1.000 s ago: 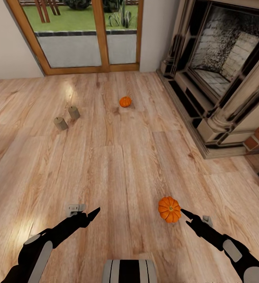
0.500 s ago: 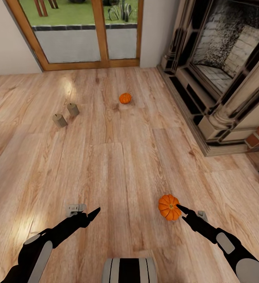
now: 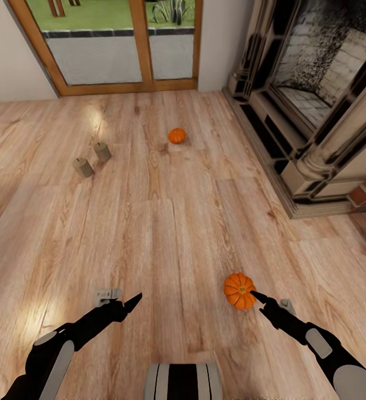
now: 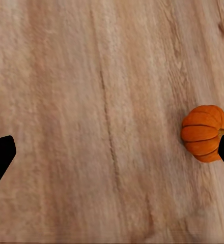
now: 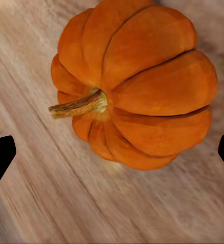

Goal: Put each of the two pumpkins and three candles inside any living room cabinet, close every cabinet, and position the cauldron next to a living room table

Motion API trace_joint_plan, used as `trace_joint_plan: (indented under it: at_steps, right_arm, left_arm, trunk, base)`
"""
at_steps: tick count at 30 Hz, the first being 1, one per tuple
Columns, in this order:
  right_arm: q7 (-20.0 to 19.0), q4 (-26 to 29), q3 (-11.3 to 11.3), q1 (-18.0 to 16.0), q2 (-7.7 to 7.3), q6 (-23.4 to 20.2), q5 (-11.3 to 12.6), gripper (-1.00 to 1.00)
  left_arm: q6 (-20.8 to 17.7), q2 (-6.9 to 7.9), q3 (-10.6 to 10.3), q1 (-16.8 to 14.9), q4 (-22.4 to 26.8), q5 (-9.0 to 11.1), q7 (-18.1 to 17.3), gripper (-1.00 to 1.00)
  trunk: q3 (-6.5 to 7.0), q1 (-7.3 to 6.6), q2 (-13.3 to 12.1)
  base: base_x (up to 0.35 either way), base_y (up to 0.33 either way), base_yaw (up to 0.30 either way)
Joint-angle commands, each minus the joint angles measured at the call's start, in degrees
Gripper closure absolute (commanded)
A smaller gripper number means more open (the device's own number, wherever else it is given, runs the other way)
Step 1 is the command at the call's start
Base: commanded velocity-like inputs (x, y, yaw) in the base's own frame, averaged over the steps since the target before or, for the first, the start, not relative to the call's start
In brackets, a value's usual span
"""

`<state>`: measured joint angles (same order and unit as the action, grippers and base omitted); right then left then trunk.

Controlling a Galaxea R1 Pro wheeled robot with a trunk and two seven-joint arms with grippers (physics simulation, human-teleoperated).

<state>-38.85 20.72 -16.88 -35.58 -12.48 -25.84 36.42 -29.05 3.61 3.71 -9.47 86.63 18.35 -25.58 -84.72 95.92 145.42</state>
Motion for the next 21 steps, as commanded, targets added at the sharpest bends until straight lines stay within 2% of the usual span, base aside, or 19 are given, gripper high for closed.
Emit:
trace_joint_plan:
  at_steps: [1, 4, 14, 19, 21]
  right_arm:
    - [0.0, 0.0, -0.2, -0.1, -0.01, -0.5, 0.3, -1.0]
    - [0.0, 0.0, -0.3, -0.3, -0.11, -0.5, 0.3, -1.0]
    - [0.0, -0.3, -0.3, -1.1, -0.51, -0.5, 0.0, -1.0]
    - [-0.1, -0.3, -0.3, -1.1, -0.71, -0.5, -0.2, -1.0]
    - [-0.1, -0.2, -0.3, -1.1, -0.75, -0.5, -0.2, -1.0]
  left_arm:
    - [-0.5, -0.01, 0.1, 0.0, 0.0, 0.4, -0.1, -1.0]
    - [-0.5, -0.01, 0.1, 0.0, 0.0, 0.4, -0.1, -1.0]
    - [-0.5, -0.01, 0.0, 0.0, -0.1, 0.4, -0.1, -1.0]
    - [-0.5, -0.01, 0.0, 0.0, -0.1, 0.4, -0.1, -1.0]
    - [-0.5, -0.01, 0.0, 0.0, -0.1, 0.4, -0.1, -1.0]
  trunk:
    - [-0.26, 0.01, 0.0]
    - [-0.93, 0.09, 0.1]
    - [-0.93, 0.09, 0.1]
    - [-2.03, 0.22, 0.1]
    - [-2.03, 0.22, 0.1]
  base:
    - [0.0, 0.0, 0.0]
    - [0.0, 0.0, 0.0]
    - [0.0, 0.0, 0.0]
    - [0.0, 0.0, 0.0]
    - [0.0, 0.0, 0.0]
